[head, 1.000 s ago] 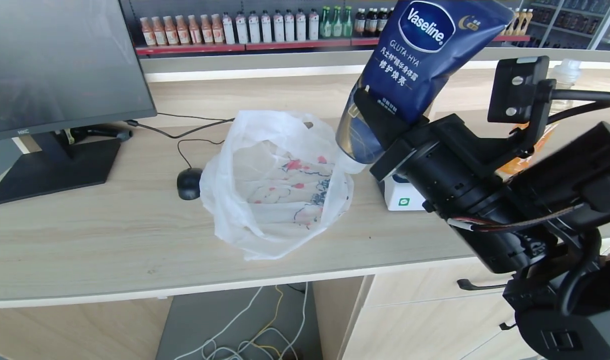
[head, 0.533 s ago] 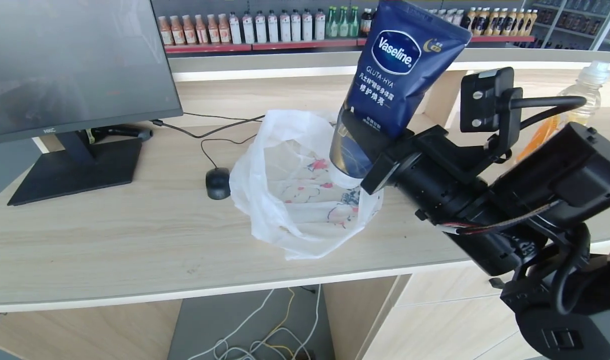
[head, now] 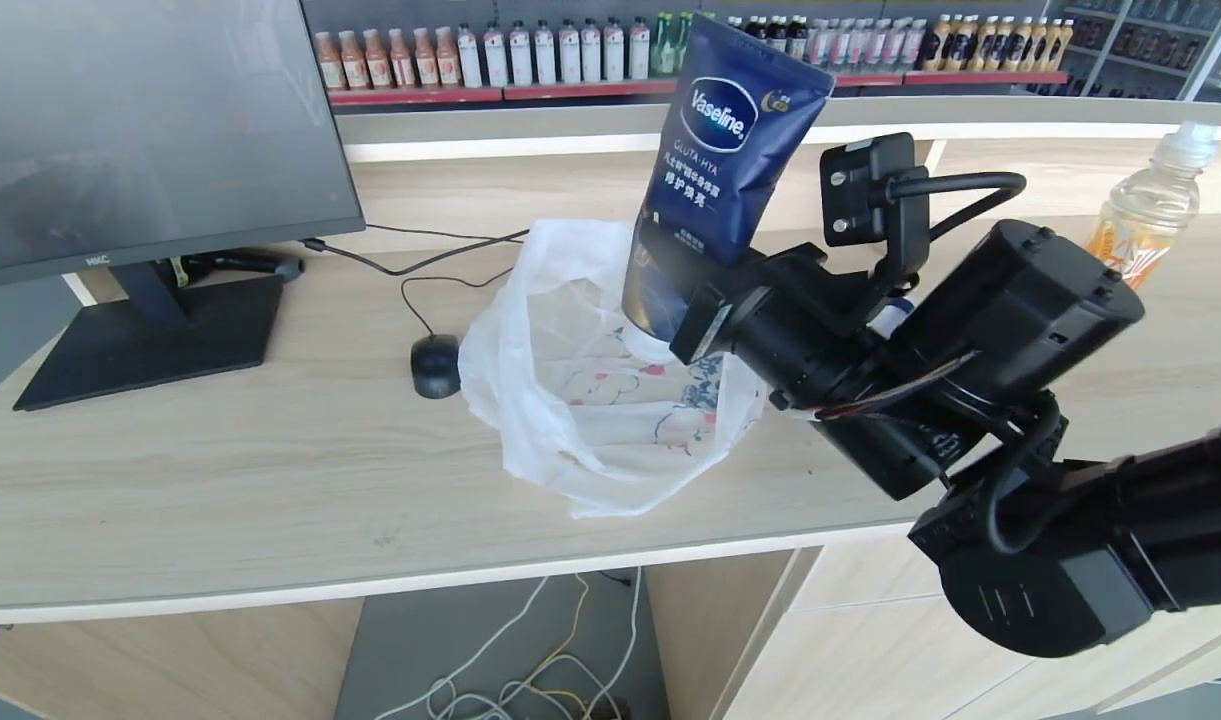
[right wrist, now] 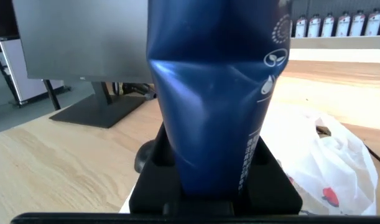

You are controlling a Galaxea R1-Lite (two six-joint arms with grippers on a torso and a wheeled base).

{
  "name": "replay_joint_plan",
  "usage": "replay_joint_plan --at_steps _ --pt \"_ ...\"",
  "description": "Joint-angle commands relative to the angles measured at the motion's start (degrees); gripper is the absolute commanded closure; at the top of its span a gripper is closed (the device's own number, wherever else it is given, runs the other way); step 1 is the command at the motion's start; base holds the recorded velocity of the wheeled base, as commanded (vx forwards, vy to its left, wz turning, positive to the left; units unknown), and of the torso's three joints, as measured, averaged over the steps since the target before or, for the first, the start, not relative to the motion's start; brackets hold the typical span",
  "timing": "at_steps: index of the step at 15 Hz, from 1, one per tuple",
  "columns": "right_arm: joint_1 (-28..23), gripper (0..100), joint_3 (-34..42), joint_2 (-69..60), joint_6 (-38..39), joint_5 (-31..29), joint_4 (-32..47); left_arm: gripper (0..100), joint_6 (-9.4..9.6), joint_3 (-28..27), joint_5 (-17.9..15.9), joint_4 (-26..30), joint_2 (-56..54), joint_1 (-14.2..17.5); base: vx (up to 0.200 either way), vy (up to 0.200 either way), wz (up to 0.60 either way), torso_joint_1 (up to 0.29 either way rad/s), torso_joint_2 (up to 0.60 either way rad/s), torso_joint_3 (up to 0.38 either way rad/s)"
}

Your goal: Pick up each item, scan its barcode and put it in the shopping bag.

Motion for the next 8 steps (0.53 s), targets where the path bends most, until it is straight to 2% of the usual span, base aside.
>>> replay_joint_plan --at_steps 1,8 --pt "-1.8 100 -7.0 7.0 0.2 0.0 0.2 0 -0.04 0.0 0.0 0.1 0.0 0.0 0.0 0.0 0.0 0.0 0.0 0.0" --pt "-2.6 100 -24.0 15.8 0.1 0.1 9.4 0 -0.04 0.0 0.0 0.0 0.0 0.0 0.0 0.0 0.0 0.0 0.0 0.0"
